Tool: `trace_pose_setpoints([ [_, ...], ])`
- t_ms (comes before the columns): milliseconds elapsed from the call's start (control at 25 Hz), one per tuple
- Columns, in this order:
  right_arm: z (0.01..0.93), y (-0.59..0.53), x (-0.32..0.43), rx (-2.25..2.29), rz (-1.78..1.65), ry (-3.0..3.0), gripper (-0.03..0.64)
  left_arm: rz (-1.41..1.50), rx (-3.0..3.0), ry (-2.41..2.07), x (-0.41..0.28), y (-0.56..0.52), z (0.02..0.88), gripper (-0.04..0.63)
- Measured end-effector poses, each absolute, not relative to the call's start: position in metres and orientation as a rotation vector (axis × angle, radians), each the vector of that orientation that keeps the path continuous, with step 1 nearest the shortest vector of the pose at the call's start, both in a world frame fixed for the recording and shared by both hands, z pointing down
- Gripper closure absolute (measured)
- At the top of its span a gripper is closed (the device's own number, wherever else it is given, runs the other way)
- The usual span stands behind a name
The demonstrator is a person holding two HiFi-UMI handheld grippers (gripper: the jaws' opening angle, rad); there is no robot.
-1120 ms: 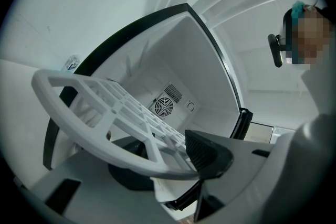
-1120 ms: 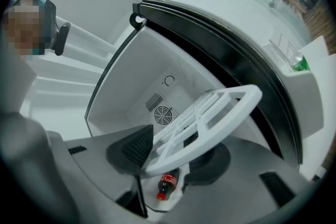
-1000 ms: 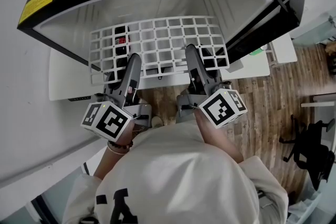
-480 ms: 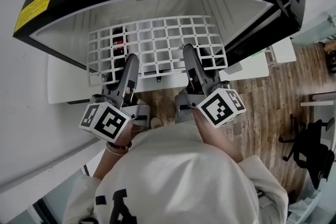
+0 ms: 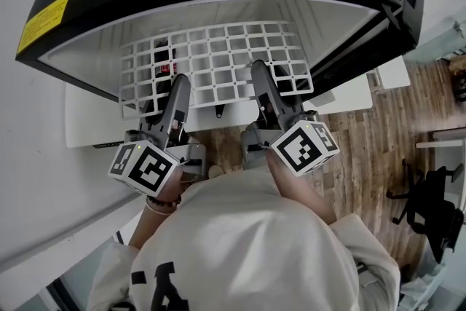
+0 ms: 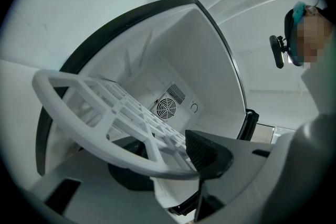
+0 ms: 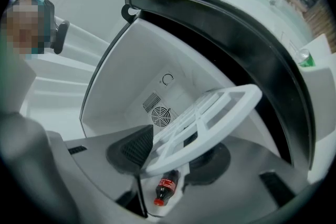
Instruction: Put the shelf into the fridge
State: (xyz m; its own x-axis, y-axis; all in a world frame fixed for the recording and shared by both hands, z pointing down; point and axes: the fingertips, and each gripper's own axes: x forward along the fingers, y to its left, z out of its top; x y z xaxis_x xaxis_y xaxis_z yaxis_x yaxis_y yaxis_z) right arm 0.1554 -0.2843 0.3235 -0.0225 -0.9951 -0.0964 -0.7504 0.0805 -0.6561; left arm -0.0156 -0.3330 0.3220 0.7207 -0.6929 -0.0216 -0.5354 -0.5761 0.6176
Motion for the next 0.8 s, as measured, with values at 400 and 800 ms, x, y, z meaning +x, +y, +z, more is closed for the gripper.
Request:
trace_pose_setpoints([
  [400,0.324,-0.29,0.157,-1.718,-0.592,1.819,0.431,-0.348,2.331,-0.928,-0.014,-0.339,0.322,0.423],
  [800,0.324,-0.297,0.159,-1.714,-0.599,1.814,0.432,-0.354,2.329,-0.922,-0.012,-0.346,0.321,0.423],
])
